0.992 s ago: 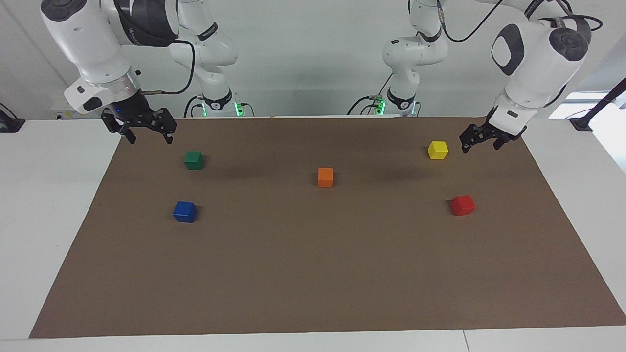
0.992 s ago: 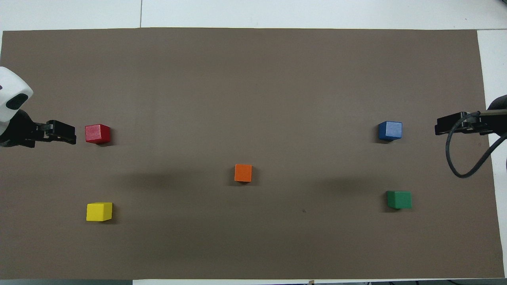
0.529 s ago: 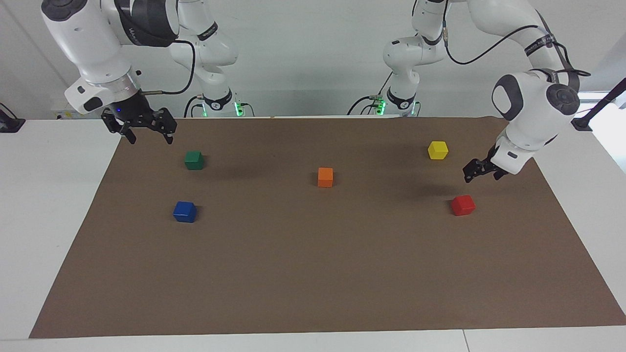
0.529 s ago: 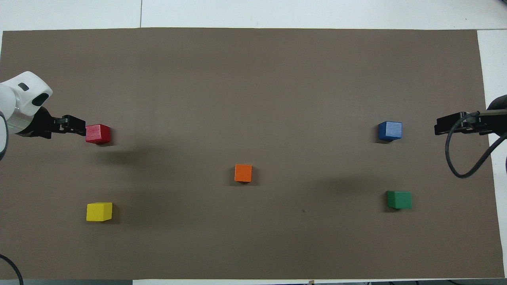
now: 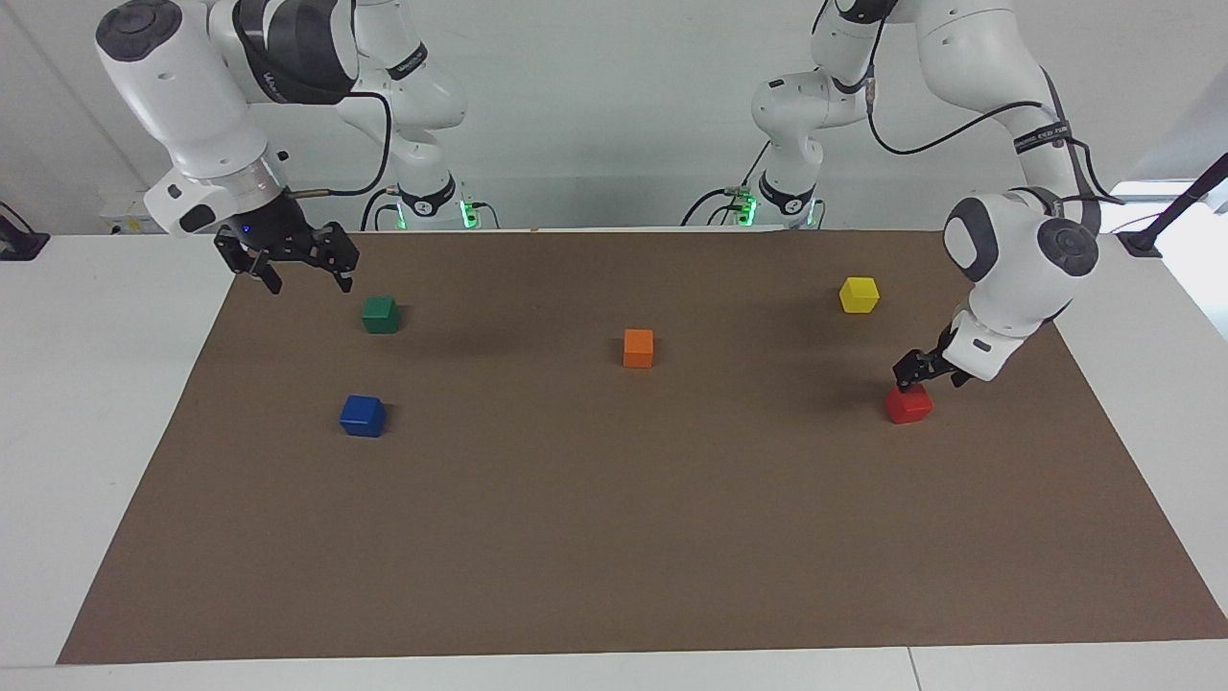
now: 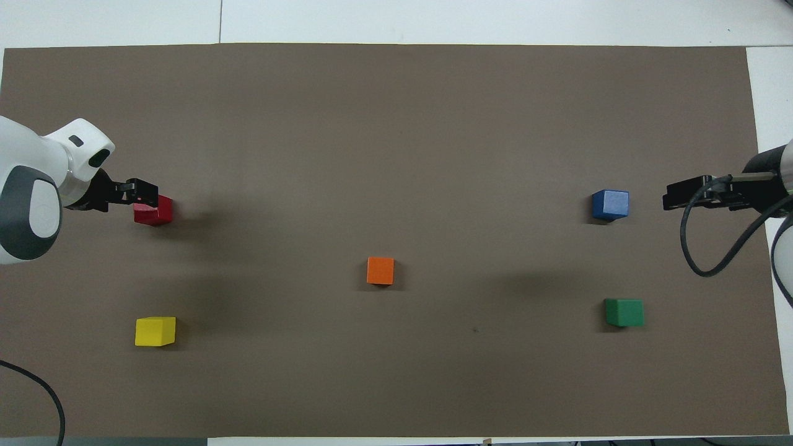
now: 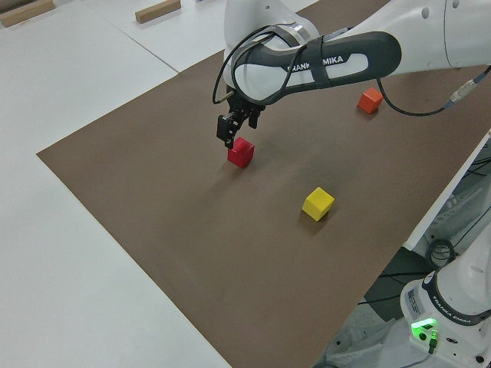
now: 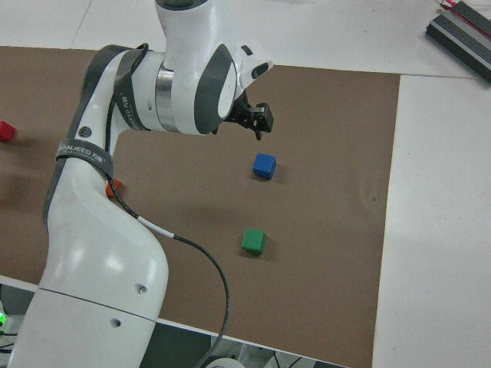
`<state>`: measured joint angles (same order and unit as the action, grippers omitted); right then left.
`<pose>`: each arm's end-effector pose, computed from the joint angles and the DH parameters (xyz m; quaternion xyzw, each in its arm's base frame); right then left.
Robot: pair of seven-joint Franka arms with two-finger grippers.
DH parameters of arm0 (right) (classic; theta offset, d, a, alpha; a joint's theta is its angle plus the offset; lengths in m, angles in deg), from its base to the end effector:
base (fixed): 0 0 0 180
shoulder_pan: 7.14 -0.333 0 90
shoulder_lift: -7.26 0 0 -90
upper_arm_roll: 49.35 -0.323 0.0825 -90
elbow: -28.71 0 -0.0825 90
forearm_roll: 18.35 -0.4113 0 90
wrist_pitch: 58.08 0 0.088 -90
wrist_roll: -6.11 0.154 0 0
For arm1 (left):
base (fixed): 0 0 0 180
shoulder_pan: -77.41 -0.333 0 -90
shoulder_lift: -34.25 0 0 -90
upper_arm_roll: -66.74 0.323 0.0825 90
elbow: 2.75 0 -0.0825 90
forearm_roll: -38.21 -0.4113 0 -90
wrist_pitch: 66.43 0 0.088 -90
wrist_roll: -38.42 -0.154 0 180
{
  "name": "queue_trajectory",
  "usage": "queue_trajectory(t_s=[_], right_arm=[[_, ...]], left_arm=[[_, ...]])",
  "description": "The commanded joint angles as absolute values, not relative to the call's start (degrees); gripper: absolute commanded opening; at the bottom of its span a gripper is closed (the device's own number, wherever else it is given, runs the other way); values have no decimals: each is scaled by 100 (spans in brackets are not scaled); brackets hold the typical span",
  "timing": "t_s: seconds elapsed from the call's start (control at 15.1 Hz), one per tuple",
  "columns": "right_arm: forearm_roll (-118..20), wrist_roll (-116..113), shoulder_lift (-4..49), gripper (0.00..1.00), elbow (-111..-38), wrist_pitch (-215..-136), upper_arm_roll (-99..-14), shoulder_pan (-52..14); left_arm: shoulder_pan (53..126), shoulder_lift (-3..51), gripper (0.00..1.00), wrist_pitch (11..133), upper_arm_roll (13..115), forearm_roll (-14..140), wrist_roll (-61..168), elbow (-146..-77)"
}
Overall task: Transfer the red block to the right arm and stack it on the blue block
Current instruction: 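Reach the left gripper to the red cube and close on it, then lift the red cube with the left gripper while the right gripper advances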
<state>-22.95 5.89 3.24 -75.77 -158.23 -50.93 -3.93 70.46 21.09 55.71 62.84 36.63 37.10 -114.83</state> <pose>0.5664 -0.0049 0.5134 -0.9991 0.0195 0.0021 0.0386 0.6159 0.0357 0.3006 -0.9996 -0.0081 0.0269 0.0027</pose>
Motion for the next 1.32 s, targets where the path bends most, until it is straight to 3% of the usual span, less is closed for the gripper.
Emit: queue_trajectory(t_s=[0.0, 0.6, 0.66, 0.79, 0.86, 0.93, 1.26], right_arm=[[-3124, 233, 278, 100, -7930, -16100, -5103, -301], [-7647, -1356, 1104, 100, -7922, -16162, -5102, 33], [-8184, -1480, 1113, 100, -7974, -16110, -5102, 33], [-9195, -1629, 1113, 100, -8202, -15777, -5111, 6], [-9610, -1796, 1113, 100, -8325, -15645, -5111, -20], [-9970, -1937, 1131, 100, -8448, -15521, -5111, -29], [-10976, -3069, 1919, 100, -8643, -14127, -5129, -55]], left_arm=[[7135, 1967, 100, 5933, 6314, 3636, 3974, -11656], [7126, 1702, 100, 6232, 6314, 3636, 3930, -11692], [7126, 1702, 94, 6215, 6314, 3636, 3930, -11692], [7100, 1720, 62, 6241, 6314, 3636, 3956, -11805], [7100, 1729, 38, 6250, 6314, 3636, 3965, -11841], [7091, 1738, 3, 6163, 6314, 3636, 3991, -11824], [7109, 1816, 0, 4926, 6305, 4336, 4489, -11105]])
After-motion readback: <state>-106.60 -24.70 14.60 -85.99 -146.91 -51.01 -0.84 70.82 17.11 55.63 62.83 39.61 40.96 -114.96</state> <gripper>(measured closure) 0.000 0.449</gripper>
